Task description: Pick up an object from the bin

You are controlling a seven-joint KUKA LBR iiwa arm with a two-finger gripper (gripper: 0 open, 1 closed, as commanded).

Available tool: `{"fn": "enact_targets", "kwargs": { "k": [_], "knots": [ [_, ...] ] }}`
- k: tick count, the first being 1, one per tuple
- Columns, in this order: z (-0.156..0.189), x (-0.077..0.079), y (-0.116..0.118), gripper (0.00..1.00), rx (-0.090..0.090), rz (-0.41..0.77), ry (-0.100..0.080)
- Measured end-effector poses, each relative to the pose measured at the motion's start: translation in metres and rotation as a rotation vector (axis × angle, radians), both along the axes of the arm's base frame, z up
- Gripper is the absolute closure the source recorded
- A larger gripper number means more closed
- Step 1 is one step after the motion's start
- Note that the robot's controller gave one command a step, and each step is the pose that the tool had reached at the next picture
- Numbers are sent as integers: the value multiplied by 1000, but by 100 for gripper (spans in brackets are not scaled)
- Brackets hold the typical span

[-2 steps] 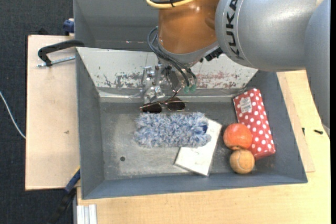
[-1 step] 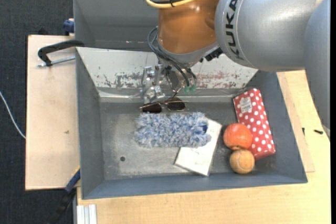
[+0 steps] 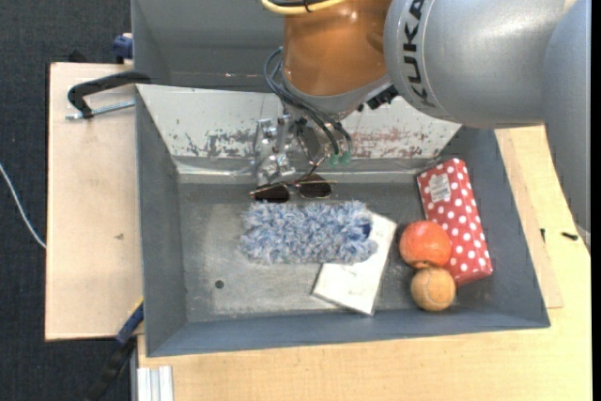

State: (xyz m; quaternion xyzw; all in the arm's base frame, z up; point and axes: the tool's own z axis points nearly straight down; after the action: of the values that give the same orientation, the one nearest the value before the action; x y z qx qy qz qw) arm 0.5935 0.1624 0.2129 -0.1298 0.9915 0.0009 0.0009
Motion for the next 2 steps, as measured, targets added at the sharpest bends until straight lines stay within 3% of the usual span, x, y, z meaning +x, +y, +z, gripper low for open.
{"fn": "enact_targets", "kwargs": {
  "k": [1,2],
  "knots": [
    [0,0,0,0,0,0,0],
    [0,0,0,0,0,0,0]
  ]
}}
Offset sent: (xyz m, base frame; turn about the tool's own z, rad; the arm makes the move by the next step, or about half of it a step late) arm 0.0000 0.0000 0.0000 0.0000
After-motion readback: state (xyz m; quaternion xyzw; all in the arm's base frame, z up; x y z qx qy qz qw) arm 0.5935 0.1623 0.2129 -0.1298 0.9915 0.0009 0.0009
